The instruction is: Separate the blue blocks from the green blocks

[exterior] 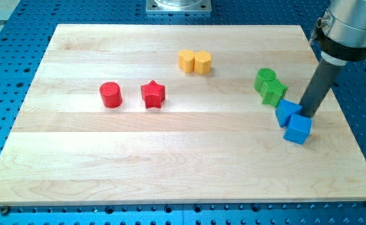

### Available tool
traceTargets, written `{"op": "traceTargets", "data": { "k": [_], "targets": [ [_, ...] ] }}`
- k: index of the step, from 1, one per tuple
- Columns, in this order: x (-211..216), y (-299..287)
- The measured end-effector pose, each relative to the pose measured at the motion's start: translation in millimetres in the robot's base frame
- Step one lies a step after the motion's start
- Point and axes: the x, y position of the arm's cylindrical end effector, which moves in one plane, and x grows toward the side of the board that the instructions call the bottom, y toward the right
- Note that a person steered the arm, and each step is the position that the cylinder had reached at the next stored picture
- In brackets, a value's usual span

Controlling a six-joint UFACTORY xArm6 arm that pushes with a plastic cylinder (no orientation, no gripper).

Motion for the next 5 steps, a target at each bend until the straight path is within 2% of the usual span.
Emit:
{"op": "traceTargets", "data": {
  "k": [3,5],
  "targets": [
    [-30,-9],
    [-46,-37]
  ]
}}
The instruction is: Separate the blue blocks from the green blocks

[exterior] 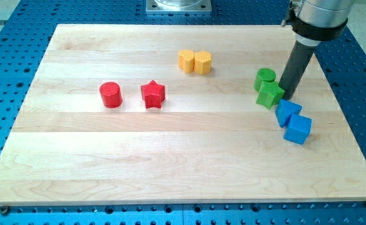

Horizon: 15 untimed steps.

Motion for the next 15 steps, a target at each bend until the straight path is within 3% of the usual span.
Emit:
{"op": "traceTargets", "data": {
  "k": [4,6,7,9,10,11,12,13,15],
  "targets": [
    [59,6],
    [68,76],
    [92,64],
    [118,-71],
    [124,-39],
    [119,50],
    [81,71],
    [60,40],
    [68,-65]
  ]
}}
